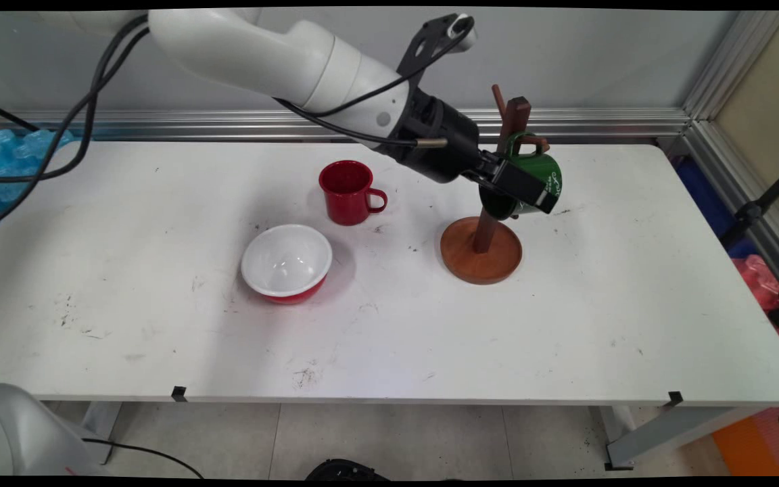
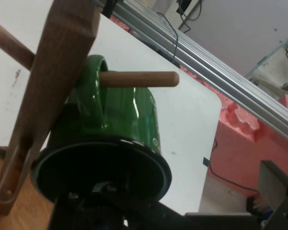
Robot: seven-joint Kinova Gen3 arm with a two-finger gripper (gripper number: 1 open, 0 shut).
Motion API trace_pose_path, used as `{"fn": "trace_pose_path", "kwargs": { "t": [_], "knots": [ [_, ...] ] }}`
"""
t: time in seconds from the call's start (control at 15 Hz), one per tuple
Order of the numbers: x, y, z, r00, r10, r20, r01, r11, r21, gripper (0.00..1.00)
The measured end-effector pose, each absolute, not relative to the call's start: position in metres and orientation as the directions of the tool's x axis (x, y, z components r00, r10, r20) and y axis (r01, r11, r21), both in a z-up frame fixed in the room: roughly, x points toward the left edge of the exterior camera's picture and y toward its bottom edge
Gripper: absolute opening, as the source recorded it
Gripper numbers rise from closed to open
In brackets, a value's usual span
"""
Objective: Pick up the green mug from the rack
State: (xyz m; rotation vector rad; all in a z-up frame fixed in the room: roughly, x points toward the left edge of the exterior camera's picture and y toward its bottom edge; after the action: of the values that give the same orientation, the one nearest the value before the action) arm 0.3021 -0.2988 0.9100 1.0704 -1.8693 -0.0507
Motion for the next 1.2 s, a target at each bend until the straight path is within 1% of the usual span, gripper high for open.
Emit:
{"fn": "trace_pose_path", "kwargs": {
  "t": [0.73, 0.8, 1.2],
  "knots": [
    [0.287, -0.306, 0.897, -0.107, -0.726, 0.68, -0.669, 0.559, 0.491, 1.0],
    [0.286, -0.306, 0.896, -0.101, -0.727, 0.679, -0.669, 0.554, 0.495, 0.0],
    [0.284, -0.306, 0.893, -0.091, -0.733, 0.674, -0.677, 0.542, 0.498, 0.0]
  ]
}}
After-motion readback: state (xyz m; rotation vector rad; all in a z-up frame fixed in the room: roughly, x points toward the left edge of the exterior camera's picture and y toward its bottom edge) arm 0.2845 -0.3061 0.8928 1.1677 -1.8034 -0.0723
